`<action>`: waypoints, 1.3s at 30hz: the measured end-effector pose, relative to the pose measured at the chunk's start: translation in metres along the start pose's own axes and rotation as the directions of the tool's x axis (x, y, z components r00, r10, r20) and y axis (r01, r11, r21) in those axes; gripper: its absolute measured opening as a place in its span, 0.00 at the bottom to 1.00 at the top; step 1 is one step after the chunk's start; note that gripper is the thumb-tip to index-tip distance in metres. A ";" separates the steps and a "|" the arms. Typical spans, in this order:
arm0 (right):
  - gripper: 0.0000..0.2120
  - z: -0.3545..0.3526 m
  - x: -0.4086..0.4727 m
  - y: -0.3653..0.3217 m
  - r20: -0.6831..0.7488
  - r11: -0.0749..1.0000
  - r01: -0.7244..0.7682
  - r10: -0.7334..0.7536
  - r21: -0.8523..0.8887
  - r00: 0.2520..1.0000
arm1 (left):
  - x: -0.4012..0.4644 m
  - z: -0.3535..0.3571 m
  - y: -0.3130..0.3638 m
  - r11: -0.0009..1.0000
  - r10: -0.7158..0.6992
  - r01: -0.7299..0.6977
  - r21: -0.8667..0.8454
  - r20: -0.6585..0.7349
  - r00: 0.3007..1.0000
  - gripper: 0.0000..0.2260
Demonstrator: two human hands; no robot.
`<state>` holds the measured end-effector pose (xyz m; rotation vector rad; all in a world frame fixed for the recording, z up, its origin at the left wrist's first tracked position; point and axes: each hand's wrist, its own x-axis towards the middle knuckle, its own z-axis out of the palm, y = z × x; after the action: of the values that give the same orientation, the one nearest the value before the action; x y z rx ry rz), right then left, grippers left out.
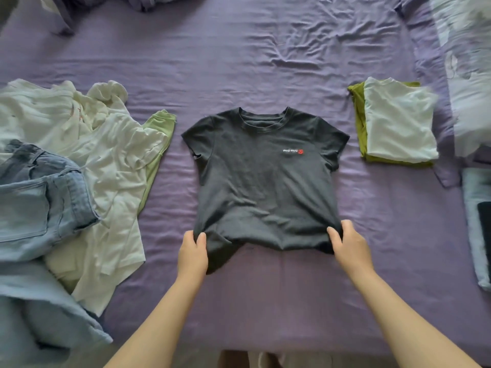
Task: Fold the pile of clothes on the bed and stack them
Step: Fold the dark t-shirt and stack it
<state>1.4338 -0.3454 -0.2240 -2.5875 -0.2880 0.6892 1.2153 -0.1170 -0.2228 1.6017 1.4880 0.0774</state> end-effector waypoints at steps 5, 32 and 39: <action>0.14 -0.017 -0.006 0.012 0.002 0.995 0.000 -0.001 0.097 1.000 | -0.003 -0.012 -0.007 0.999 -0.019 0.017 -0.044 -0.027 0.999 0.11; 0.13 0.022 0.047 -0.051 0.179 0.999 0.033 -0.032 0.000 0.983 | 0.037 0.086 0.081 0.945 0.025 -0.155 0.288 0.410 0.912 0.08; 0.13 0.003 0.106 -0.055 0.204 0.997 0.068 -0.057 -0.048 0.977 | 0.060 0.122 0.118 0.934 0.021 -0.173 0.314 0.435 0.900 0.07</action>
<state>1.5180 -0.2636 -0.2450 -2.5498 -0.4559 0.9361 1.3939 -0.1187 -0.2489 1.8283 1.1150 -0.4777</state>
